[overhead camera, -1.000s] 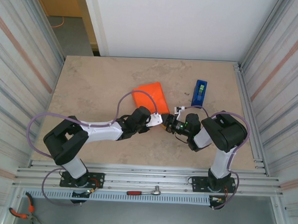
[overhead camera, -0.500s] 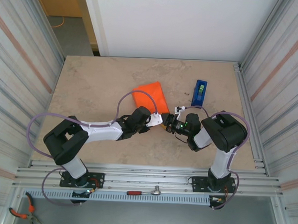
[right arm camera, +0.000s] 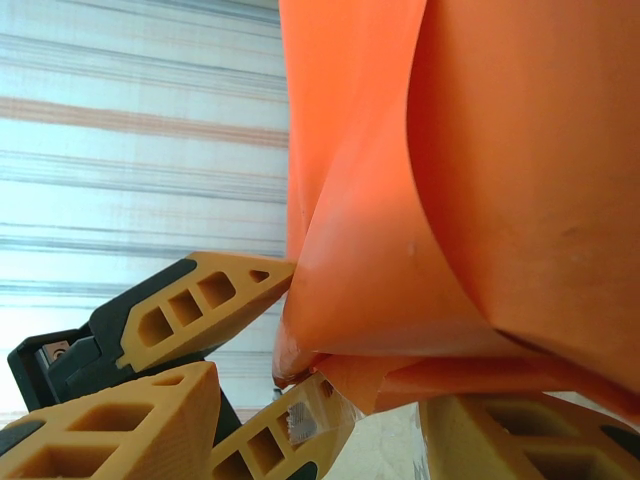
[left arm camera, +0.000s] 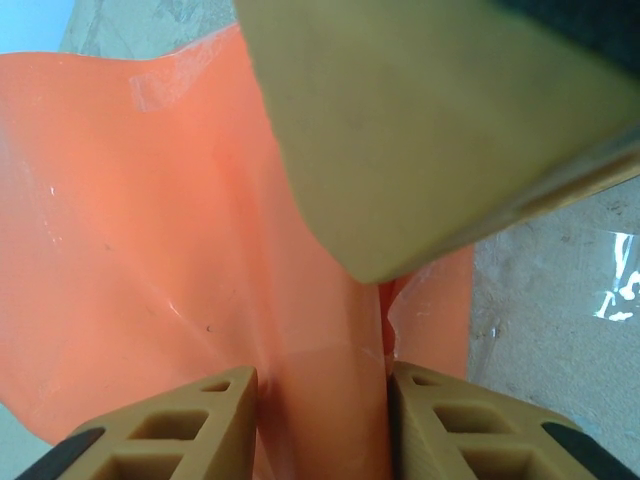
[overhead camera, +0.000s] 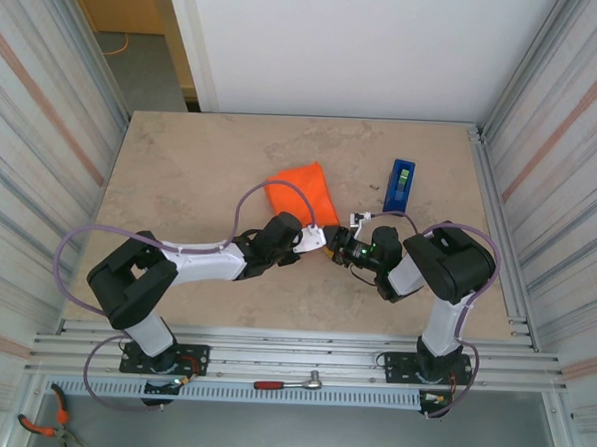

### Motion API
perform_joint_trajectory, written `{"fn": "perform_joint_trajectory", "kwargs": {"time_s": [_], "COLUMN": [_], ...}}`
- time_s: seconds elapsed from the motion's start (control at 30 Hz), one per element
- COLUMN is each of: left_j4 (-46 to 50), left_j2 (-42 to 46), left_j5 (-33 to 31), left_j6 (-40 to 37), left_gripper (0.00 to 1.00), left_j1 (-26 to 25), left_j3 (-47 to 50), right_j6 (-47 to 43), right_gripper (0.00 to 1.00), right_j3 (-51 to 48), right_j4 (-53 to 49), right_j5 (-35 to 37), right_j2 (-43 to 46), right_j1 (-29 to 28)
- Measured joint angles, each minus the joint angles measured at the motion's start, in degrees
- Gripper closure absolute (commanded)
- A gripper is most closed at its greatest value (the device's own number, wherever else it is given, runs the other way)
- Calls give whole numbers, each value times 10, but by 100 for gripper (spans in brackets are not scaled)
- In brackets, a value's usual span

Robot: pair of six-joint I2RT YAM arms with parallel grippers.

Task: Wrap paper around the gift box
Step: Stick the wrapping paper to the gift box.

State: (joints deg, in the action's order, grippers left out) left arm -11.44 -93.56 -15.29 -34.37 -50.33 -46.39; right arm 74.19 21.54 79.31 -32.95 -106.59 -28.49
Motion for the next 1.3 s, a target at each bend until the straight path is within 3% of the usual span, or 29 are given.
{"fn": "perform_joint_trajectory", "kwargs": {"time_s": [1.3], "left_j4": [-6], "left_j2": [-2], "left_j5": [0], "left_j6": [0], "left_gripper": [64], "left_j1": [-1], "left_j3": [0], "right_j6": [9], "right_gripper": [45], "right_j3": [0], "right_j4": [-5], "right_j5": [7], "right_j2": [3], "right_j1": [0]}}
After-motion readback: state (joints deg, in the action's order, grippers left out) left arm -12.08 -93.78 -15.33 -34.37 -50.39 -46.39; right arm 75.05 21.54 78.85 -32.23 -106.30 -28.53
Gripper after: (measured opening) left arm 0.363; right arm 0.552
